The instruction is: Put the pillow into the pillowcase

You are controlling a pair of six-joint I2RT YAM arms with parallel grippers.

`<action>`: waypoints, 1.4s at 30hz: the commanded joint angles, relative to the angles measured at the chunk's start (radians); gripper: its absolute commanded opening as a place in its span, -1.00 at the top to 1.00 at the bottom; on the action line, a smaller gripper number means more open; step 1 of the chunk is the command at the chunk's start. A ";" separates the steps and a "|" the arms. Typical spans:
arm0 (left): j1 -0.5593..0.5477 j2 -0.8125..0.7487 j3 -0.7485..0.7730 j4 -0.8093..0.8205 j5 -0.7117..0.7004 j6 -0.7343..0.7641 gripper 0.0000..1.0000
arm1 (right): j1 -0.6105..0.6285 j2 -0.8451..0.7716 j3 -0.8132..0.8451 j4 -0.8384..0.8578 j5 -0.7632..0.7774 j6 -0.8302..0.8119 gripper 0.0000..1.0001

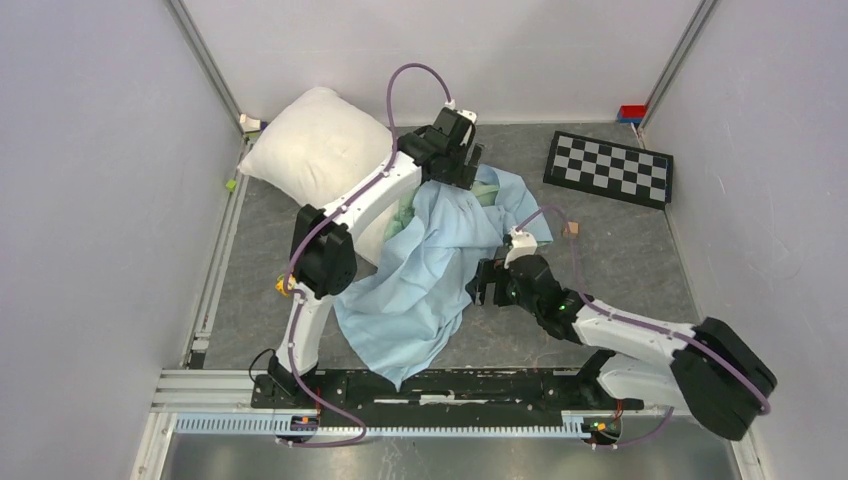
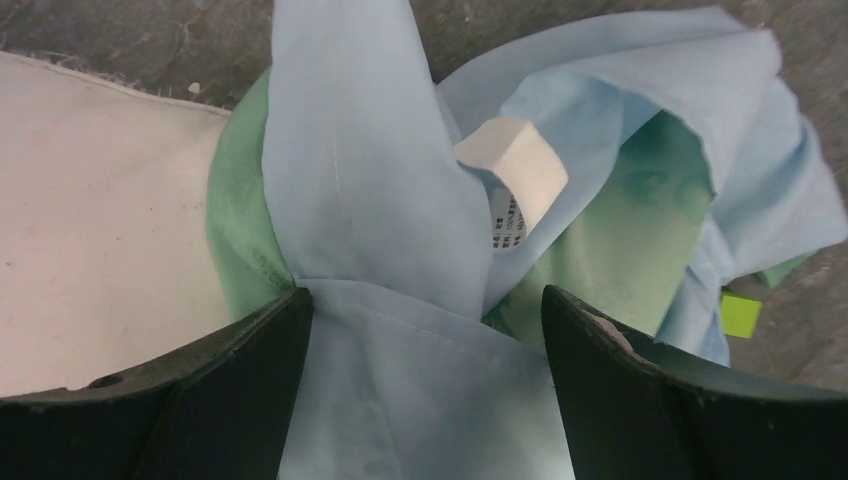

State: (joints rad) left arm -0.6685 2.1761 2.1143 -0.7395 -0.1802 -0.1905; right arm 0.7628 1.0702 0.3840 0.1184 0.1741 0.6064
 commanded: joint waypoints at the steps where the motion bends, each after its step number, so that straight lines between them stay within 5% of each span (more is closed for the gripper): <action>1: 0.003 0.029 0.050 -0.006 0.010 0.018 -0.69 | -0.005 0.128 -0.033 0.282 -0.065 0.070 -0.96; 3: 0.003 0.041 0.053 -0.006 0.003 0.011 -0.44 | -0.008 0.192 -0.031 0.330 -0.064 0.076 -0.96; 6: 0.003 0.037 0.059 -0.006 -0.026 0.011 0.22 | -0.021 0.257 -0.020 0.394 -0.059 0.077 -0.94; 9: 0.003 0.000 0.065 -0.002 -0.055 0.011 0.77 | -0.042 0.298 -0.001 0.424 -0.060 0.070 -0.71; 11: 0.003 -0.035 0.074 0.005 -0.069 0.014 0.95 | -0.058 0.314 0.022 0.431 -0.074 0.059 -0.18; 13: 0.003 -0.072 0.089 0.004 -0.083 0.021 0.95 | -0.068 0.314 0.068 0.389 -0.071 0.039 0.58; 15: 0.004 -0.122 0.092 0.008 -0.120 0.026 0.95 | -0.068 0.296 0.125 0.298 -0.047 0.005 0.99; 21: 0.007 -0.295 0.107 0.034 -0.186 0.045 0.95 | -0.068 0.144 0.331 -0.085 0.129 -0.107 1.00; 26: -0.019 -0.446 0.075 0.093 -0.076 0.096 0.95 | -0.068 -0.005 0.553 -0.375 0.302 -0.209 0.99; 37: -0.335 -0.618 0.077 0.213 -0.154 0.203 0.95 | -0.068 0.036 1.363 -0.857 0.643 -0.462 1.00; 42: -0.458 -0.643 0.018 0.290 -0.244 0.225 0.95 | -0.068 0.027 1.585 -0.873 0.729 -0.574 1.00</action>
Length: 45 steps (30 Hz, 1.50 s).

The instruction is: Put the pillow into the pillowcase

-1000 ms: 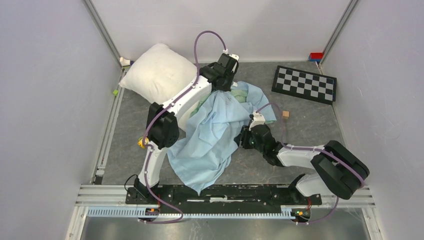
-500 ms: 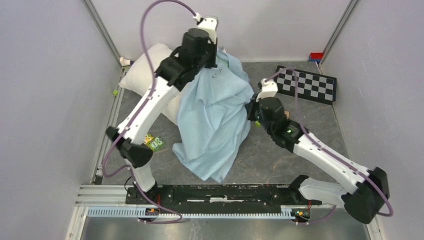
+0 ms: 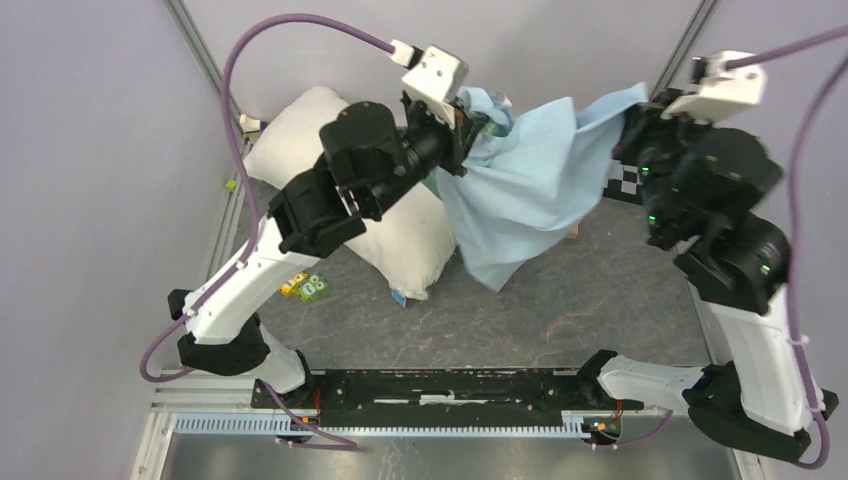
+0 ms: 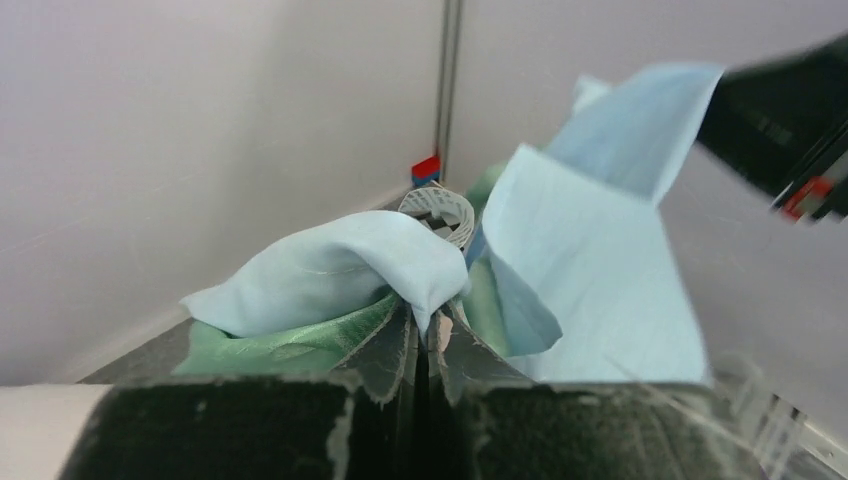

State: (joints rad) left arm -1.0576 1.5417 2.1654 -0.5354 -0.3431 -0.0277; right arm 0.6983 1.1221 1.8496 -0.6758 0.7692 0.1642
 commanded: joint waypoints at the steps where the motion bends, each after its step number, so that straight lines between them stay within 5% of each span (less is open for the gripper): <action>1: -0.079 -0.007 -0.032 0.094 -0.082 0.058 0.95 | -0.003 -0.034 0.130 -0.065 0.145 -0.154 1.00; 9: -0.244 0.080 0.081 0.091 -0.155 0.135 0.95 | -0.003 -0.031 0.261 0.077 0.256 -0.382 0.99; 15: -0.313 0.167 0.083 0.060 -0.423 0.109 0.95 | -0.002 0.069 0.176 0.224 0.336 -0.550 0.99; 19: -0.289 0.157 -0.129 -0.012 -0.577 -0.123 0.95 | -0.052 0.102 -0.078 0.244 0.321 -0.490 1.00; 21: -0.246 0.122 -0.288 -0.033 -0.515 -0.261 0.95 | -0.157 0.108 -0.195 0.195 0.174 -0.363 1.00; 24: -0.190 0.054 -0.593 0.083 -0.240 -0.368 0.83 | -0.289 0.113 -0.392 0.136 -0.009 -0.200 1.00; 29: -0.190 -0.028 -0.870 0.210 -0.026 -0.431 -0.17 | -0.329 0.037 -0.684 0.118 -0.121 -0.046 -0.10; 32: -0.160 -0.074 -0.898 0.171 -0.067 -0.472 -0.47 | -0.329 -0.039 -0.793 0.115 -0.186 -0.011 -0.63; 37: -0.025 -0.080 -0.876 0.098 -0.034 -0.532 -0.66 | -0.317 -0.149 -0.934 0.133 -0.313 0.043 -0.81; 45: 0.078 0.153 -0.693 0.078 0.268 -0.463 -0.67 | -0.395 -0.100 -1.128 0.265 -0.212 0.070 -0.96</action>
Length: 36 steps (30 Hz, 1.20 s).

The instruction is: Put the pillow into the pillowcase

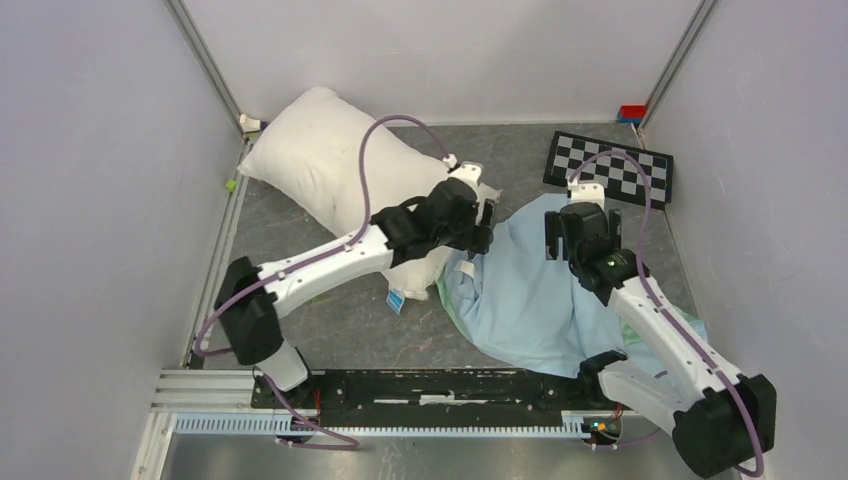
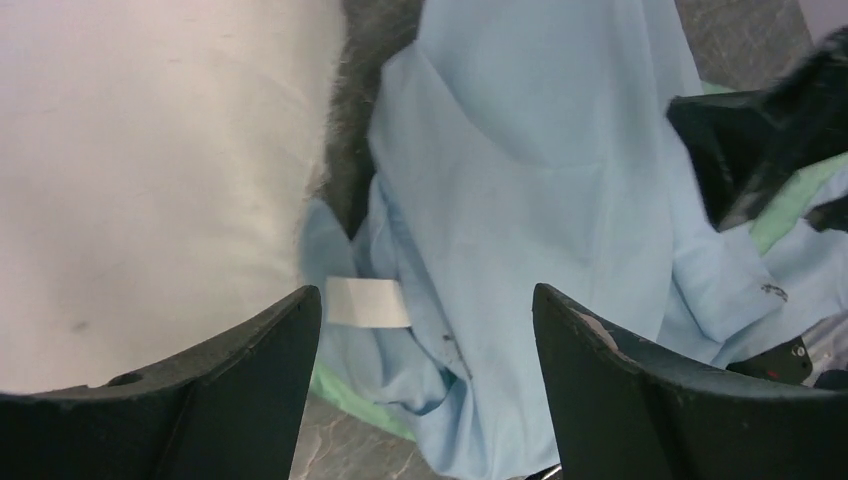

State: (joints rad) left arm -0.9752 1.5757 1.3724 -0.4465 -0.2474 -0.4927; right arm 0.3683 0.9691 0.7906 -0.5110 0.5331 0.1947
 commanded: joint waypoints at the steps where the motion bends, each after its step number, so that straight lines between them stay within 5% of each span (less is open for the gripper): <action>1: -0.005 0.147 0.110 -0.011 0.184 0.006 -0.67 | -0.102 0.073 -0.080 0.121 0.008 0.047 -0.96; 11: -0.004 0.340 0.121 0.009 0.216 -0.013 -0.48 | -0.179 0.210 -0.184 0.307 -0.093 0.093 -0.41; 13: -0.005 0.371 0.124 0.015 0.225 -0.023 -0.25 | -0.190 0.220 -0.177 0.299 -0.079 0.085 -0.05; 17: -0.008 0.369 0.126 0.022 0.242 -0.034 0.55 | -0.232 0.201 -0.087 0.212 0.012 0.045 0.96; 18: -0.011 0.358 0.126 0.020 0.242 -0.034 0.71 | -0.245 0.197 -0.058 0.186 0.030 0.032 1.00; 20: -0.021 0.326 0.129 0.011 0.242 -0.034 0.94 | -0.271 0.189 0.005 0.144 0.066 0.008 1.00; 29: -0.253 0.242 0.085 0.002 0.291 -0.100 0.95 | -0.467 0.292 0.338 -0.041 0.239 -0.045 1.00; 31: -0.271 0.256 0.038 0.033 0.321 -0.125 0.94 | -0.468 0.321 0.388 -0.074 0.193 -0.030 0.71; 33: -0.271 0.249 -0.007 0.053 0.323 -0.134 0.59 | -0.460 0.296 0.392 -0.071 0.108 -0.022 0.22; 36: -0.270 0.200 -0.043 0.057 0.292 -0.126 -0.07 | -0.418 0.213 0.349 -0.027 0.037 -0.028 -0.26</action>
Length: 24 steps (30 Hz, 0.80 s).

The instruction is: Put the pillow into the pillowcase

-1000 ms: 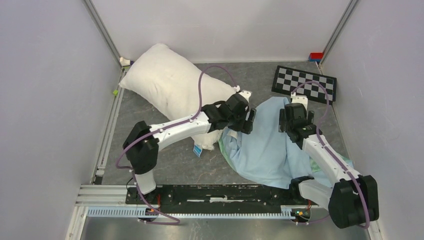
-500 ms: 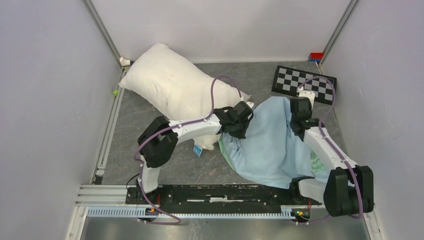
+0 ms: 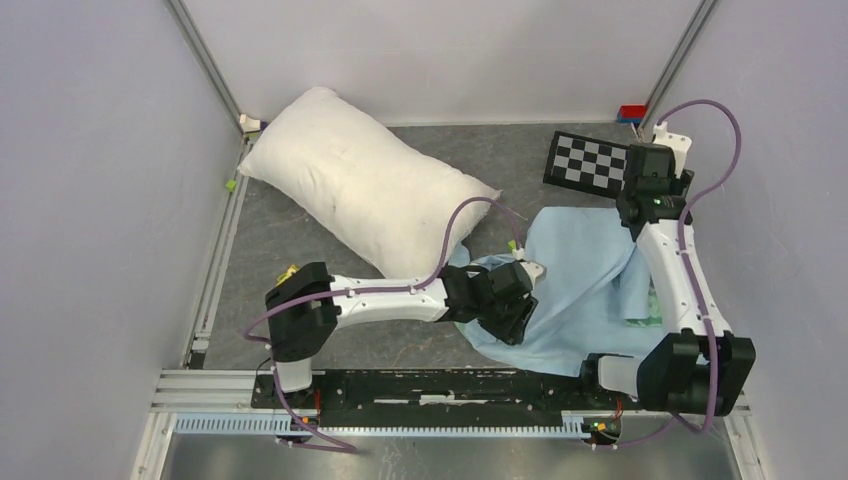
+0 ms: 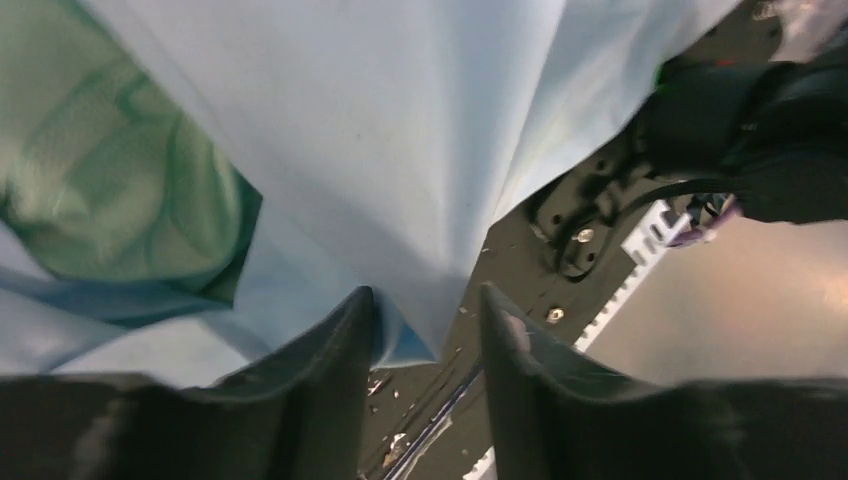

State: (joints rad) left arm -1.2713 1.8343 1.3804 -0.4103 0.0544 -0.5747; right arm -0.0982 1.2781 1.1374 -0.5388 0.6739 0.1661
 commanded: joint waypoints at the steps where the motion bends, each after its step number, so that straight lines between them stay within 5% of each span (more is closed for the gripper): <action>1: 0.028 -0.082 -0.055 0.012 -0.029 -0.043 -0.20 | 0.076 -0.122 -0.007 0.011 -0.126 -0.002 -0.36; 6: 0.065 -0.223 -0.078 -0.040 -0.157 -0.050 -0.53 | 0.274 -0.198 -0.038 0.055 -0.190 -0.013 -0.53; 10: 0.134 -0.311 -0.111 -0.128 -0.293 -0.089 -0.57 | 0.360 -0.208 -0.144 0.195 -0.415 -0.036 -0.61; 16: 0.265 -0.237 -0.115 -0.137 -0.260 -0.052 -0.57 | 0.478 -0.074 -0.214 0.295 -0.483 -0.030 -0.66; 22: 0.267 -0.092 -0.091 -0.092 -0.248 -0.070 -0.53 | 0.615 0.016 -0.254 0.415 -0.515 -0.052 -0.40; 24: 0.267 -0.048 -0.096 -0.073 -0.259 -0.092 -0.48 | 0.636 0.027 -0.280 0.461 -0.541 -0.057 -0.17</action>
State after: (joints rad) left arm -0.9993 1.7306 1.2762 -0.5213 -0.1814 -0.6216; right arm 0.4919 1.2991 0.8776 -0.2356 0.1864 0.1322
